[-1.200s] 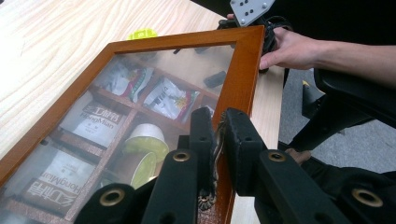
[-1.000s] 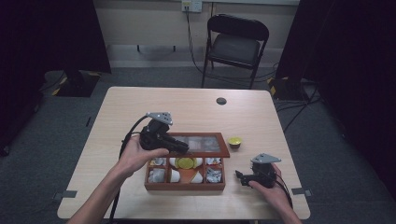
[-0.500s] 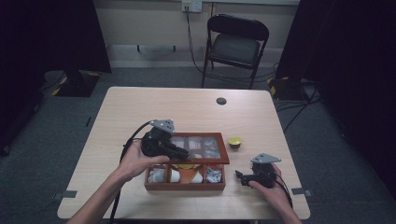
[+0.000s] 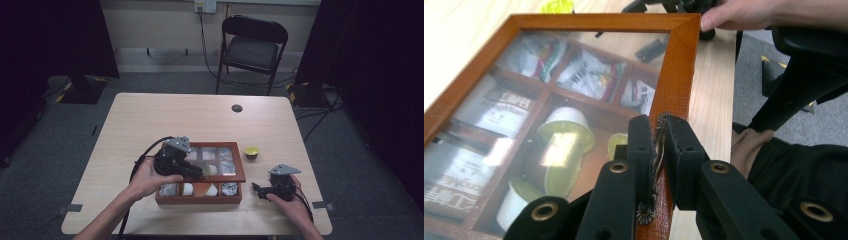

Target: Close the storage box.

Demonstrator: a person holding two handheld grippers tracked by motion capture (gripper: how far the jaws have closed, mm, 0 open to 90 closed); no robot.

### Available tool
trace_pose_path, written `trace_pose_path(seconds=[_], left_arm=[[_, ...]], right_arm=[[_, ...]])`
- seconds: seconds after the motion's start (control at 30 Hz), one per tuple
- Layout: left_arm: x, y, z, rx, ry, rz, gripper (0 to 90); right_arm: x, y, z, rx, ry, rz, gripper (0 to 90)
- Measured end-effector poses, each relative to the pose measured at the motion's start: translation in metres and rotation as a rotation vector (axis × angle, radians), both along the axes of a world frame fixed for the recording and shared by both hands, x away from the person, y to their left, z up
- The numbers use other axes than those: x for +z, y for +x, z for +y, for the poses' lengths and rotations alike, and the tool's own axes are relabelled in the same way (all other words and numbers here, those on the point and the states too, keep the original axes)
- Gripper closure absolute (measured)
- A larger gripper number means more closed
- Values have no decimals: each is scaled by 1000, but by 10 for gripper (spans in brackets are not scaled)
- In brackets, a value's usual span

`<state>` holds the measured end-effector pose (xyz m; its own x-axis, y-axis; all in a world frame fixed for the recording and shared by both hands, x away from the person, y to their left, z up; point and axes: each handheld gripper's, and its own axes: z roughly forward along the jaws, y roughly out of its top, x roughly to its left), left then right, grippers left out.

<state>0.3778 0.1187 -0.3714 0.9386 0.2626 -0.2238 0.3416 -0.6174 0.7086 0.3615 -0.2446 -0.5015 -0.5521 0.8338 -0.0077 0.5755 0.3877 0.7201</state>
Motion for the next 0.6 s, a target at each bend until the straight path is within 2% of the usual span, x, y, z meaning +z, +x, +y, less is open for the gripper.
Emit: trace_pose_path(seconds=[0.07,0.17,0.3,0.6], left_arm=[[-5,-1,-2,-13,16,8,822],[-9,-2,-2,-12,3,12,822],[-14,-5,-7,-21,38,10,823],[-26,-7,-10,-34,67,25,823]], right_arm=[[0,0,0,1,0,0,135],[0,0,0,2,0,0,135],[0,0,0,2,0,0,135],[0,0,0,2,0,0,135]])
